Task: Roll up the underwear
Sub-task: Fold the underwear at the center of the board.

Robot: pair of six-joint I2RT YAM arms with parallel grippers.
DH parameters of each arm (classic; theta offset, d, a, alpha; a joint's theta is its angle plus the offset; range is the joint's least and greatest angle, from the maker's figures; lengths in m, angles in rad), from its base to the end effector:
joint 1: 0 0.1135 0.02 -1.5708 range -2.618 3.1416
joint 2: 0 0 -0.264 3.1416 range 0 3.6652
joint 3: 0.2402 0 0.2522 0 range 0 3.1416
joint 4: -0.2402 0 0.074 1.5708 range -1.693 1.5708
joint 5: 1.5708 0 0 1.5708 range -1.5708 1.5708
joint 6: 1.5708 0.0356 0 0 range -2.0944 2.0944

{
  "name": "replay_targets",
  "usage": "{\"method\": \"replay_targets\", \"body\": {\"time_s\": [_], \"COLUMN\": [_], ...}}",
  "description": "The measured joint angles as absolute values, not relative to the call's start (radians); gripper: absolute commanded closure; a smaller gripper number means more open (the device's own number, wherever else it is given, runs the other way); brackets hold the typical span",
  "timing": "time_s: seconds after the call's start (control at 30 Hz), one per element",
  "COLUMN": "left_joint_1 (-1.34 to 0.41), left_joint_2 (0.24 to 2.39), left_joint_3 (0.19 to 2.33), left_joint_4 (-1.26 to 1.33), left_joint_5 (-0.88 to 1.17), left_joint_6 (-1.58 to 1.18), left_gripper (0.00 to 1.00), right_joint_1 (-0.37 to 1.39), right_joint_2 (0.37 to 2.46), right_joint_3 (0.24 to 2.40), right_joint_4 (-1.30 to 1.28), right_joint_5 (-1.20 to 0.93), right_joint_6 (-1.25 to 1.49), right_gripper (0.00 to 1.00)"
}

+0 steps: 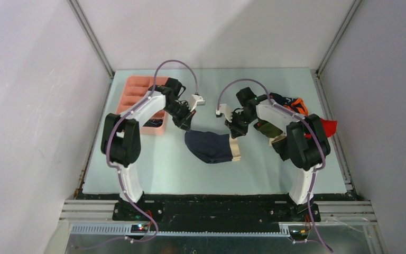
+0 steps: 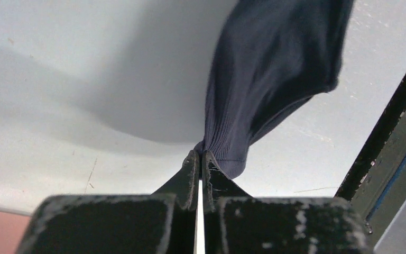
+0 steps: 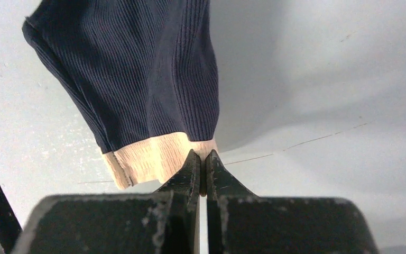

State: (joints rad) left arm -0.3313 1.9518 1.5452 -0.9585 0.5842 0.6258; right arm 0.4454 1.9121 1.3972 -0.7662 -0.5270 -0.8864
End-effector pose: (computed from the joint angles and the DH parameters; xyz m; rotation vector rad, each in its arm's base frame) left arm 0.3606 -0.1448 0.2153 1.3437 2.4046 -0.7773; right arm 0.3362 0.1803 0.1935 -1.7396 2.0435 0.6203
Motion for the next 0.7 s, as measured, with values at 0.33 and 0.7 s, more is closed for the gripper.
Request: {"method": "replay_targets", "body": {"time_s": [0.33, 0.7], "left_joint_1": [-0.476, -0.499], "left_joint_2": [1.778, 1.621], "left_joint_3": [1.333, 1.129], "left_joint_4": [-0.883, -0.753], "left_joint_5": [0.555, 0.498], "left_joint_6": [0.772, 0.822], "left_gripper": [1.0, 1.0], "right_joint_1": [0.482, 0.514], "right_joint_2": [1.762, 1.556], "right_joint_3": [1.211, 0.981], "right_joint_4": [-0.57, -0.422], "right_joint_5": [-0.453, -0.403], "right_joint_6": [-0.841, -0.891], "right_gripper": [1.0, 1.0]}}
